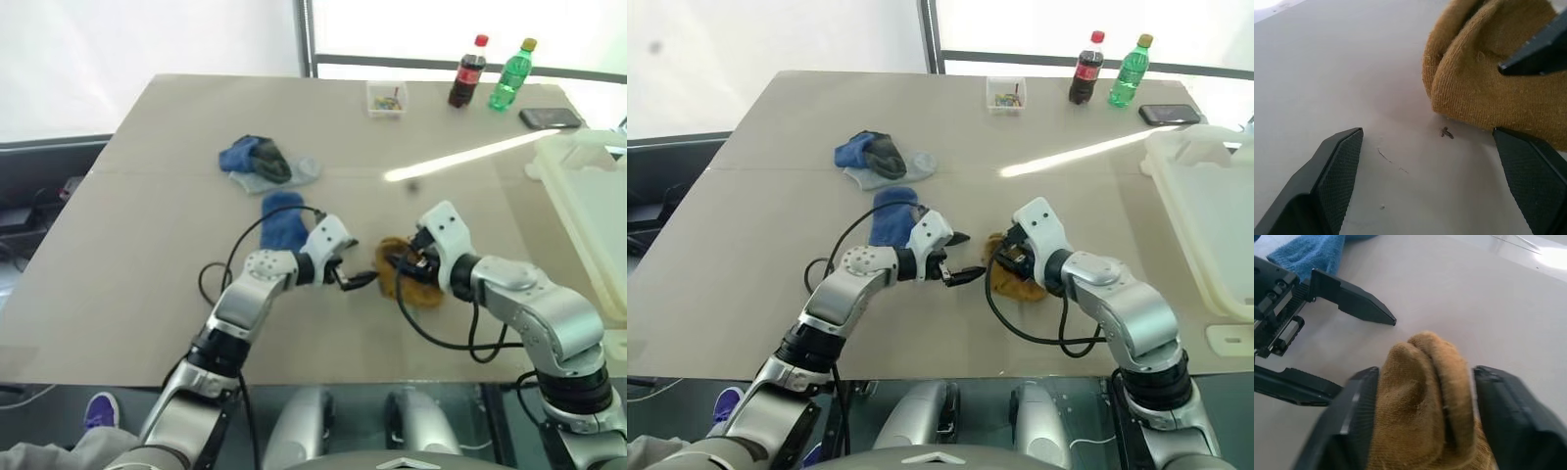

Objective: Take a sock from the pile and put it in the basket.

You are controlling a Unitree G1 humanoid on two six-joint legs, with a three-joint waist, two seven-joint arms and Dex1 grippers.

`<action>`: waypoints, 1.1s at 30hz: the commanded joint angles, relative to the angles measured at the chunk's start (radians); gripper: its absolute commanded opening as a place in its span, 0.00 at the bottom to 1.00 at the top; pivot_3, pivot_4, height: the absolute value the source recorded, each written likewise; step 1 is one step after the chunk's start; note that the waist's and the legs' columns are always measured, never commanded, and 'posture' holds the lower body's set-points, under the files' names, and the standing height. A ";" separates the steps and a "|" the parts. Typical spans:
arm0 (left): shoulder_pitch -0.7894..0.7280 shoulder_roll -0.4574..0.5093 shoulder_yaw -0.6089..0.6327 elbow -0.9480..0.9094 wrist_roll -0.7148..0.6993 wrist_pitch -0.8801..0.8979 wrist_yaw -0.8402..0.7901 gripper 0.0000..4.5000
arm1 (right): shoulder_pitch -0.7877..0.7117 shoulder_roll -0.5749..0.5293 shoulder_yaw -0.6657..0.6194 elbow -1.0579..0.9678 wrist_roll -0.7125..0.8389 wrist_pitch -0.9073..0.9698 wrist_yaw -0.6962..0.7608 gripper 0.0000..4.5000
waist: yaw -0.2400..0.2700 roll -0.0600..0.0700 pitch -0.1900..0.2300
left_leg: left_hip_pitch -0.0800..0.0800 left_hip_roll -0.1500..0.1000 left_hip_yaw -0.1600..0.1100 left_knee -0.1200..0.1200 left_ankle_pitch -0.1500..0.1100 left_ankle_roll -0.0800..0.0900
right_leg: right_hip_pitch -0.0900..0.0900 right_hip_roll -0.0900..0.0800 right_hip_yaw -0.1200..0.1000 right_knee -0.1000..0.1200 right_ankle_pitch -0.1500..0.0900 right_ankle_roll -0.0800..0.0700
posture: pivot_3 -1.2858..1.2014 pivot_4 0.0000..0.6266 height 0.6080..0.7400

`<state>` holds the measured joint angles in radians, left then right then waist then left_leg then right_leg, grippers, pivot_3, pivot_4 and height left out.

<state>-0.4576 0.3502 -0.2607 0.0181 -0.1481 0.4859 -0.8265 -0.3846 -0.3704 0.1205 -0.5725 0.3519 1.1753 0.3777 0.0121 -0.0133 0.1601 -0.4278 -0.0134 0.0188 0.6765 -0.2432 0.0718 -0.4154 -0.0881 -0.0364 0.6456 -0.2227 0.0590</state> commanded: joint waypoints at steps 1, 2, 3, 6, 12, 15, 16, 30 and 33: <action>0.014 0.009 0.016 -0.066 -0.018 0.025 0.009 1.00 | -0.033 0.036 -0.071 -0.062 0.060 0.032 -0.002 0.74 | 0.000 0.000 0.000 | 0.000 0.000 0.000 0.000 0.000 0.000 | 0.000 0.000 0.000 0.000 0.000 0.000 | 0.52 0.24 0.91; 0.017 0.012 0.016 -0.071 -0.018 0.030 0.010 1.00 | -0.034 0.047 -0.103 -0.075 0.085 0.039 0.006 0.74 | 0.001 0.000 0.000 | 0.000 0.000 0.000 0.000 0.000 0.000 | 0.000 0.000 0.000 0.000 0.000 0.000 | 0.52 0.24 0.91; 0.017 0.014 0.018 -0.073 -0.019 0.036 0.010 1.00 | -0.036 0.058 -0.137 -0.087 0.110 0.046 0.011 0.74 | 0.002 0.000 0.000 | 0.000 0.000 0.000 0.000 0.000 0.000 | 0.000 0.000 0.000 0.000 0.000 0.000 | 0.52 0.24 0.91; 0.018 0.017 0.018 -0.074 -0.020 0.045 0.012 1.00 | -0.021 0.043 -0.198 -0.124 0.152 0.033 0.029 0.74 | 0.002 0.000 0.000 | 0.000 0.000 0.000 0.000 0.000 0.000 | 0.000 0.000 0.000 0.000 0.000 0.000 | 0.52 0.24 0.91; 0.012 0.013 0.015 -0.048 -0.016 0.034 0.012 1.00 | 0.109 -0.134 -0.237 -0.196 0.116 -0.072 0.066 0.68 | 0.002 0.000 0.000 | 0.000 0.000 0.000 0.000 0.000 0.000 | 0.000 0.000 0.000 0.000 0.000 0.000 | 0.52 0.24 0.91; 0.007 0.010 0.010 -0.032 -0.008 0.023 0.013 1.00 | 0.199 -0.215 -0.229 -0.198 0.088 -0.133 0.085 0.46 | 0.002 0.000 0.000 | 0.000 0.000 0.000 0.000 0.000 0.000 | 0.000 0.000 -0.001 0.000 0.000 0.000 | 0.52 0.24 0.91; 0.004 0.004 0.009 -0.026 -0.008 0.022 0.015 1.00 | 0.236 -0.241 -0.208 -0.193 0.066 -0.165 0.088 0.34 | 0.001 0.000 0.000 | 0.000 0.000 0.000 0.000 0.000 0.000 | 0.000 -0.001 -0.001 0.000 0.000 0.000 | 0.52 0.24 0.91; -0.026 0.000 -0.009 0.022 0.062 0.041 0.097 1.00 | 0.350 -0.275 0.080 -0.004 -0.170 -0.435 0.075 0.02 | 0.002 0.000 0.000 | 0.003 0.000 0.001 0.001 0.000 0.000 | 0.003 0.000 0.001 0.000 0.000 0.000 | 0.52 0.24 0.91; -0.045 -0.006 -0.004 0.050 0.061 0.028 0.105 1.00 | 0.359 -0.274 0.101 0.038 -0.202 -0.481 0.082 0.02 | 0.002 0.000 0.000 | 0.006 0.001 0.001 0.001 0.000 0.000 | 0.005 0.000 0.001 0.000 0.000 0.000 | 0.52 0.24 0.91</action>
<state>-0.4917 0.3436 -0.2754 0.0471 -0.1009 0.5138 -0.7376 -0.0426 -0.6375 0.2071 -0.5622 0.1739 0.7127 0.4546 0.0142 -0.0137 0.1599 -0.4215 -0.0128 0.0199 0.6770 -0.2434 0.0720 -0.4100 -0.0881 -0.0351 0.6454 -0.2229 0.0592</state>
